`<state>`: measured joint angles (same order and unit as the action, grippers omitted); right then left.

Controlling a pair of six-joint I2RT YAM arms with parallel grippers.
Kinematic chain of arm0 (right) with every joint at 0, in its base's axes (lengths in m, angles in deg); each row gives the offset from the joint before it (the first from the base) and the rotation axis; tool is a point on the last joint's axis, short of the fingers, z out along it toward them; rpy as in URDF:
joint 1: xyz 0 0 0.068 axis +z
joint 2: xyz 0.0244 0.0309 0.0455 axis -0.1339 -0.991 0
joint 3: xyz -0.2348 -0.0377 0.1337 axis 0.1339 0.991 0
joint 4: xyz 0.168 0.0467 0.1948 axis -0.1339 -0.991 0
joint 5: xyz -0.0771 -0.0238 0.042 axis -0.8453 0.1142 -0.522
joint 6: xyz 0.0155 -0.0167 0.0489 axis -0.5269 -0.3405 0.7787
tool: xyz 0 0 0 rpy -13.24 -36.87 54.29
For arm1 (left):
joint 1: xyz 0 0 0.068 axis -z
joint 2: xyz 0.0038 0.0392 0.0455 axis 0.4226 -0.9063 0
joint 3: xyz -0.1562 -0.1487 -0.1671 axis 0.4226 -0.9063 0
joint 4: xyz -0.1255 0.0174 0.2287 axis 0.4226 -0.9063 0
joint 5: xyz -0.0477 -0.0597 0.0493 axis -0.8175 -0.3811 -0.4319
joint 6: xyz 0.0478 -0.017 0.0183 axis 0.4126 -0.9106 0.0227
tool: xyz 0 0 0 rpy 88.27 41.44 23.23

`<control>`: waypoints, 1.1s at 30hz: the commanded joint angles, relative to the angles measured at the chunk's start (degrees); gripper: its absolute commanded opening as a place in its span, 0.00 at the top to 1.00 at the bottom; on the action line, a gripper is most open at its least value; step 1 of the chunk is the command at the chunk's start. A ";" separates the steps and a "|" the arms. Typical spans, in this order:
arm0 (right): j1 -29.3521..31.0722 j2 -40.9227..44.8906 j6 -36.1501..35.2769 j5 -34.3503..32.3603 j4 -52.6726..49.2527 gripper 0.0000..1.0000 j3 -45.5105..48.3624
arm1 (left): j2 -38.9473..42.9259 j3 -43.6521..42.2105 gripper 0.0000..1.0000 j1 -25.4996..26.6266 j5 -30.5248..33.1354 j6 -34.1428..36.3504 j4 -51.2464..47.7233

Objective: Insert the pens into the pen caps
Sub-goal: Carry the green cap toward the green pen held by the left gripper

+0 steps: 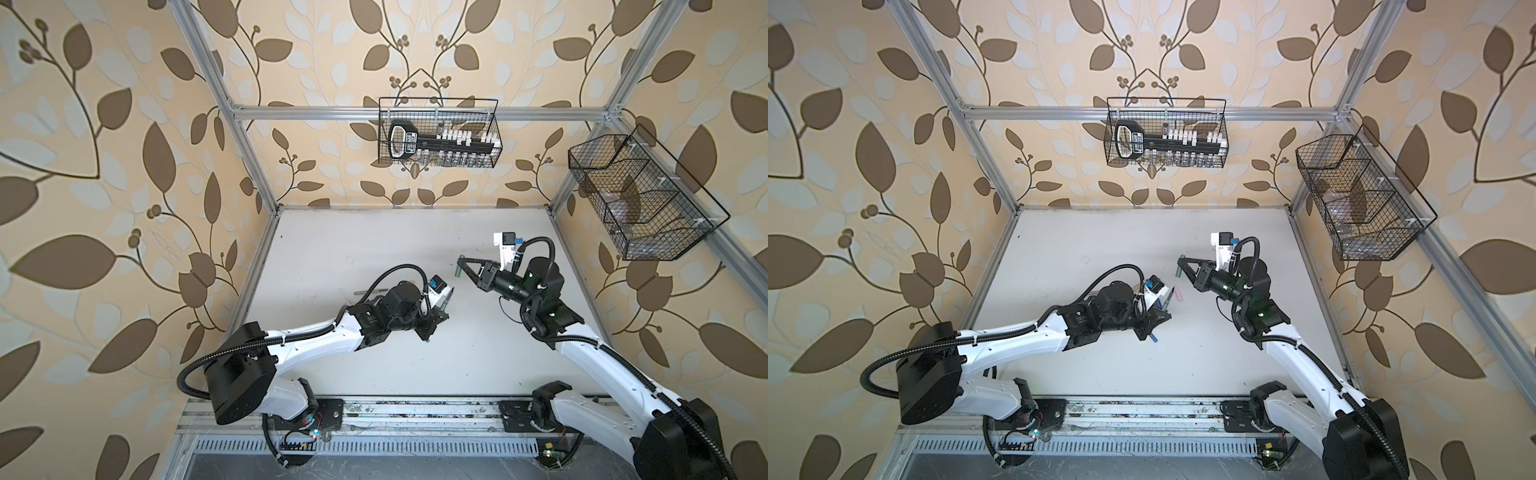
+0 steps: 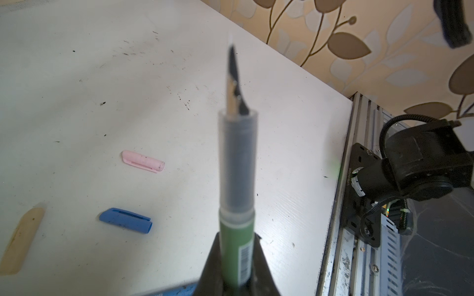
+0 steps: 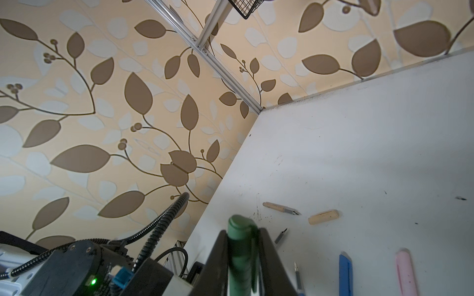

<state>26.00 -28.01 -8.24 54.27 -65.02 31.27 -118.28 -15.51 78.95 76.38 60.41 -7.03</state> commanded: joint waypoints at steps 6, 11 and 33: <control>2.17 1.89 0.74 -1.62 1.03 0.80 1.65 | 3.21 1.57 1.00 -0.17 -1.79 -0.75 2.42; 2.43 3.31 0.68 -2.30 0.62 0.81 2.60 | 3.17 1.67 1.00 -0.16 -2.23 -0.68 2.23; 3.09 5.72 0.06 -4.77 0.16 0.82 2.67 | 3.72 2.32 1.00 -0.18 -2.92 -0.40 0.84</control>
<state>28.60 -23.51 -8.28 50.38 -65.19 34.24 -116.44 -15.51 78.95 74.41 59.60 -7.12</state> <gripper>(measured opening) 0.179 0.121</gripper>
